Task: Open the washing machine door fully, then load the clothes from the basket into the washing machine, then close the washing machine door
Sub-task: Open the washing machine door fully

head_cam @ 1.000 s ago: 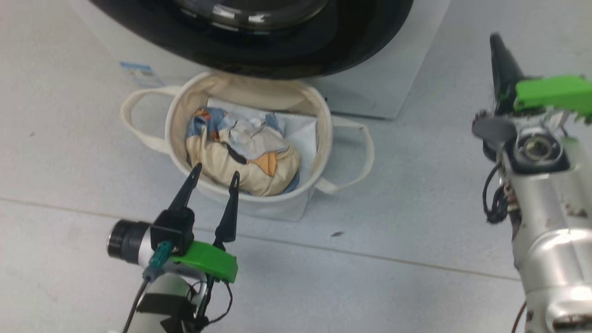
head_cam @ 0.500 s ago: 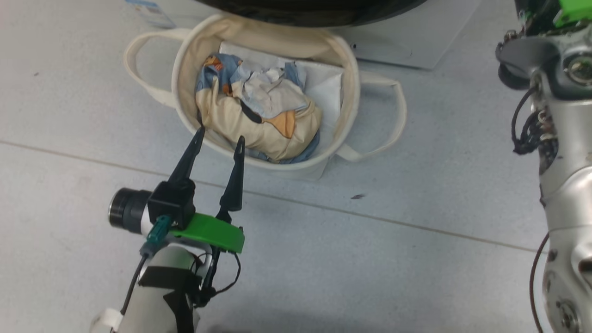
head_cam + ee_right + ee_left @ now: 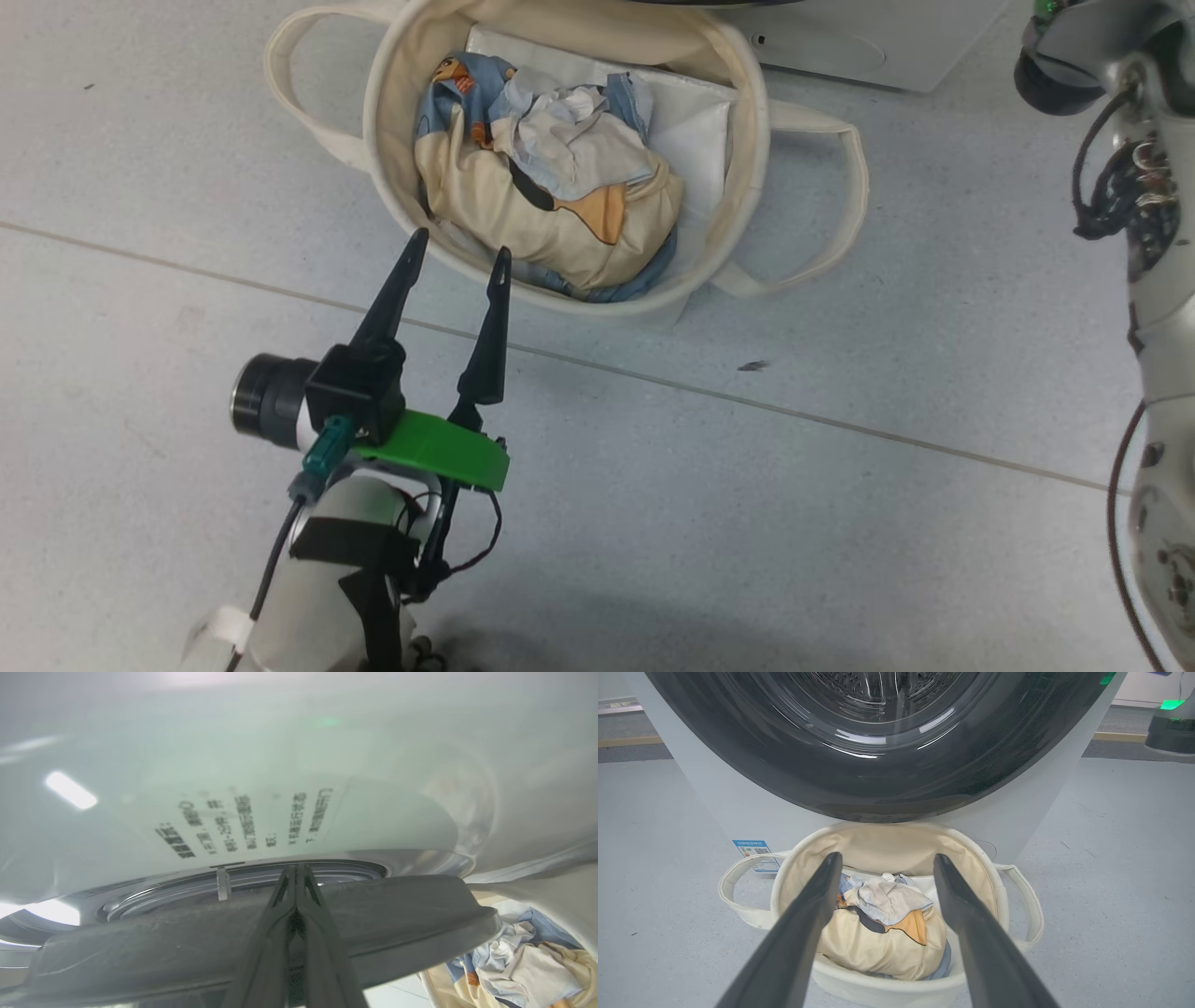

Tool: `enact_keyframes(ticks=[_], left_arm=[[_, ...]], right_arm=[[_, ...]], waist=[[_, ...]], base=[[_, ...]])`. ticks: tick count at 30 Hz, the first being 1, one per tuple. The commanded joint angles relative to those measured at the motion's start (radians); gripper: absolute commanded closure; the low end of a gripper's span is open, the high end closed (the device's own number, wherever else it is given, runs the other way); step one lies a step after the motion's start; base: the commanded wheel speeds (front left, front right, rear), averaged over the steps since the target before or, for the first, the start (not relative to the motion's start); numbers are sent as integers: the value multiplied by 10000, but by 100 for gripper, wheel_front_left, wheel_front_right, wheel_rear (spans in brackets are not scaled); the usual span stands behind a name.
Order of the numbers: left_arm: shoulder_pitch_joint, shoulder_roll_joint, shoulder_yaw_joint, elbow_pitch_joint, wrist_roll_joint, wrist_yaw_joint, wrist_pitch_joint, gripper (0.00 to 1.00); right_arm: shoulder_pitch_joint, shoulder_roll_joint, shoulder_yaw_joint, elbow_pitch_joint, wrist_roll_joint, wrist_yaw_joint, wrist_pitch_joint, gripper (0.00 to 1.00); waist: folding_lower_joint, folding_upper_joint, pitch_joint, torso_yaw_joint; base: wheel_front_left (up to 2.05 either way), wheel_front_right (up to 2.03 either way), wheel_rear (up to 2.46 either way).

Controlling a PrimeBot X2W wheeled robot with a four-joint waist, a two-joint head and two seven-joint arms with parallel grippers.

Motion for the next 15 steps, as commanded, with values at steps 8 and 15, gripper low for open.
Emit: enact_keyframes(ticks=[8, 15], left_arm=[[-48, 192, 154, -323, -193, 180, -59, 0], [97, 192, 142, -266, -181, 218, -59, 0]], right_arm=[[-359, 384, 228, 58, 631, 2, 1251, 100], [252, 559, 567, 453, 869, 2, 2165, 100]], waist=[[-2, 0, -86, 62], [-2, 0, -574, 56]], base=[[0, 0, 0], [0, 0, 0]])
